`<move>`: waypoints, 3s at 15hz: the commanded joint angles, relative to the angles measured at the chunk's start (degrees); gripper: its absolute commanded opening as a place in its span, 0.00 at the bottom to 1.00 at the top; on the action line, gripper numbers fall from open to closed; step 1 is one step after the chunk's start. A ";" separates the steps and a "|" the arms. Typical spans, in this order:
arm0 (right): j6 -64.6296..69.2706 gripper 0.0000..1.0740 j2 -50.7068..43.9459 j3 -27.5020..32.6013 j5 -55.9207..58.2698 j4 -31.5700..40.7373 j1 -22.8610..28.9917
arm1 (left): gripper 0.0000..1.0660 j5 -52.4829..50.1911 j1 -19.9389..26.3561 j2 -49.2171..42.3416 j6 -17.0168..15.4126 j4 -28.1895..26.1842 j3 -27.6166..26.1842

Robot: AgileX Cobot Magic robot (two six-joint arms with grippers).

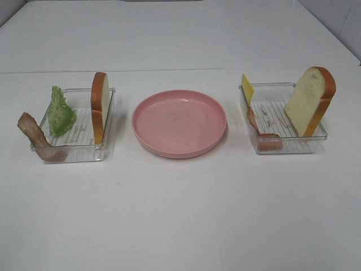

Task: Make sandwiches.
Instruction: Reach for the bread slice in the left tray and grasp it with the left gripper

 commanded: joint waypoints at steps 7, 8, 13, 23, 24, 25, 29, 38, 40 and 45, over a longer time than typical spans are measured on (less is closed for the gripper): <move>0.34 0.73 -0.80 0.11 -0.46 0.29 -0.34 | 0.67 -0.40 0.17 -1.20 0.06 -0.34 0.00; 0.34 0.73 -0.80 0.11 -0.46 0.29 -0.34 | 0.67 -0.40 0.17 -1.20 0.06 -0.34 0.00; 0.34 0.73 -0.80 0.11 -0.46 0.29 -0.34 | 0.67 -0.40 0.17 -1.20 0.06 -0.34 0.00; 0.34 0.73 -0.80 0.11 -0.46 0.29 -0.34 | 0.67 -0.40 0.17 -1.20 -0.11 -0.23 0.00; 0.34 0.73 -0.80 0.11 -0.46 0.29 -0.34 | 0.67 -0.80 0.17 -1.15 -0.11 -0.11 -0.40; 0.34 0.73 -0.80 0.11 -0.46 0.29 -0.34 | 0.67 -2.58 0.17 -0.74 -0.11 0.52 -1.66; 0.34 0.73 -0.80 0.11 -0.46 0.29 -0.34 | 0.67 -16.39 0.17 10.26 0.00 4.01 -2.86; 0.34 0.73 -0.80 0.11 -0.46 0.29 -0.34 | 0.65 -15.01 -2.69 59.87 0.00 -0.23 -26.59; 0.34 0.73 -0.80 0.11 -0.46 0.29 -0.34 | 0.65 -10.31 -4.01 67.38 0.00 -0.17 -32.60; 0.34 0.73 -0.80 0.11 -0.46 0.29 -0.34 | 0.65 3.84 -10.08 89.55 -2.58 -0.23 -53.29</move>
